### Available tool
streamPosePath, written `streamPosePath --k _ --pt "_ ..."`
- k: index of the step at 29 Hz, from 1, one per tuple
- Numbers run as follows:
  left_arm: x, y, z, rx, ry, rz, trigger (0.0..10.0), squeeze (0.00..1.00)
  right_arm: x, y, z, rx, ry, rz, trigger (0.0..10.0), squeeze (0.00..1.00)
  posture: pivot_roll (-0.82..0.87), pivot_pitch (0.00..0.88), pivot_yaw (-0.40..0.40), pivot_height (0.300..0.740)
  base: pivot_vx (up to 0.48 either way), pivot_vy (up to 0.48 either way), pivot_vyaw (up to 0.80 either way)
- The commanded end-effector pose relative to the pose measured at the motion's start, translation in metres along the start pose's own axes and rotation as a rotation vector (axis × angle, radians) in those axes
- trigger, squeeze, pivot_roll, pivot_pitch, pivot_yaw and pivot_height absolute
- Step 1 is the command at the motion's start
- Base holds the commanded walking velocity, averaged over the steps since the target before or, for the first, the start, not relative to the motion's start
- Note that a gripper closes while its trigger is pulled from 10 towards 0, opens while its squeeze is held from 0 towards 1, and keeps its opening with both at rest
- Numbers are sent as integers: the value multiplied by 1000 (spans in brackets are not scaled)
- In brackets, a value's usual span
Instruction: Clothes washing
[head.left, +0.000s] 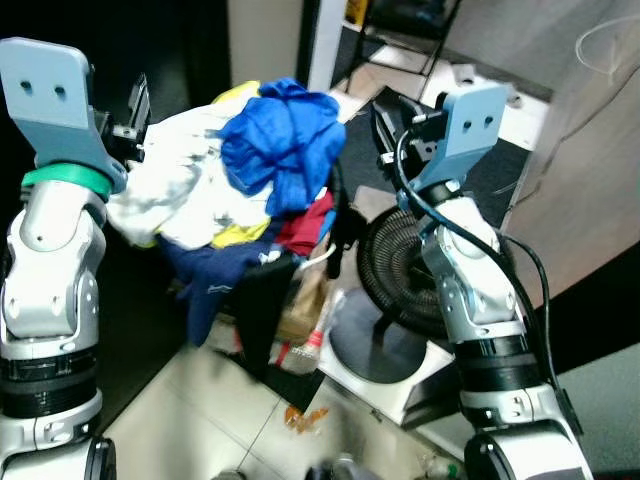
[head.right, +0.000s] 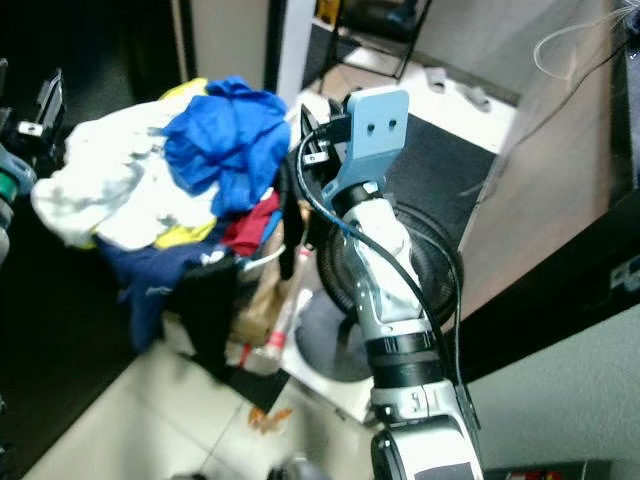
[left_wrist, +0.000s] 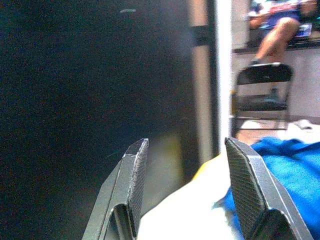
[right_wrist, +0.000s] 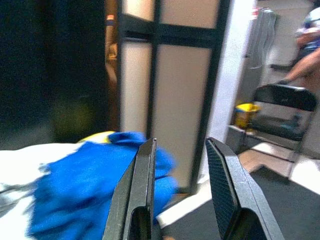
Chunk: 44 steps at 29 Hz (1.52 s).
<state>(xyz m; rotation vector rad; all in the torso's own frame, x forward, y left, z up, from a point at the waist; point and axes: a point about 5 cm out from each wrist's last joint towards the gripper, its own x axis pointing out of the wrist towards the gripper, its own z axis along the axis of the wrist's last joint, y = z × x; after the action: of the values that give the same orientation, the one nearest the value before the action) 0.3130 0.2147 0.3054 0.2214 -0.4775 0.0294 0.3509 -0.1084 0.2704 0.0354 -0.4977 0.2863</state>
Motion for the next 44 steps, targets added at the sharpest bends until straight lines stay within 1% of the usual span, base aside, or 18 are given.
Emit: streamPosePath --k 1,5,13,24,26,27,29,30,33,34,36,37,38,39,41,42,43,44 --pt "-1 -4 2 -1 -13 -16 10000 0 -3 -5 -1 1 2 -18 10000 0 76 50 -57 740 446 0 0" --pt "0 -4 1 -4 -10 -14 10000 0 -3 -5 -1 1 1 -15 10000 0 76 48 -58 740 404 0 0" --pt "0 -4 1 -15 -6 -16 10000 0 -2 -5 -1 -2 -1 -12 10000 0 75 43 -59 740 0 0 0" --pt "-1 -6 -1 -10 0 -32 10000 0 -2 -4 0 -3 -4 -5 10000 0 75 38 -59 740 0 0 0" --pt "-2 -9 -2 -7 6 -44 10000 0 -2 -3 -1 -2 -3 -2 10000 0 76 34 -56 740 0 0 0" --pt "-4 -13 -6 -6 18 -66 10000 0 -3 -2 -2 0 -1 2 10000 0 76 34 -56 740 0 0 0" --pt "-4 -13 -6 -6 18 -66 10000 0 -3 -2 -2 0 -1 2 10000 0 76 34 -56 740 0 0 0" --pt "-9 -22 -18 -62 91 -120 10000 0 -5 0 -6 0 15 7 10000 0 78 37 -56 740 0 0 0" --pt "-9 -22 -18 -62 91 -120 10000 0 -5 0 -6 0 15 7 10000 0 78 37 -56 740 0 0 0" --pt "-18 -31 -30 -123 160 -194 10000 0 -7 1 -14 -7 43 10 10000 0 77 41 -55 740 0 0 0" --pt "-18 -31 -30 -123 160 -194 10000 0 -7 1 -14 -7 43 10 10000 0 77 41 -55 740 0 0 0" --pt "-29 -43 -41 -153 228 -304 10000 0 -10 0 -25 -27 87 8 10000 0 78 45 -58 740 0 0 0" --pt "-29 -43 -41 -153 228 -304 10000 0 -10 0 -25 -27 87 8 10000 0 78 45 -58 740 0 0 0" --pt "-40 -60 -47 -120 290 -430 10000 0 -13 -4 -34 -45 130 -2 10000 0 84 49 -57 740 0 0 0" --pt "-40 -60 -47 -120 290 -430 10000 0 -13 -4 -34 -45 130 -2 10000 0 84 49 -57 740 0 0 0" --pt "-50 -75 -51 -72 342 -539 10000 0 -14 -8 -39 -59 159 -14 10000 0 83 53 -55 740 0 0 0" --pt "-50 -75 -51 -72 342 -539 10000 0 -14 -8 -39 -59 159 -14 10000 0 83 53 -55 740 0 0 0" --pt "-55 -85 -53 -48 383 -590 10000 0 -15 -12 -42 -67 175 -26 10000 0 84 61 -52 740 0 0 0"
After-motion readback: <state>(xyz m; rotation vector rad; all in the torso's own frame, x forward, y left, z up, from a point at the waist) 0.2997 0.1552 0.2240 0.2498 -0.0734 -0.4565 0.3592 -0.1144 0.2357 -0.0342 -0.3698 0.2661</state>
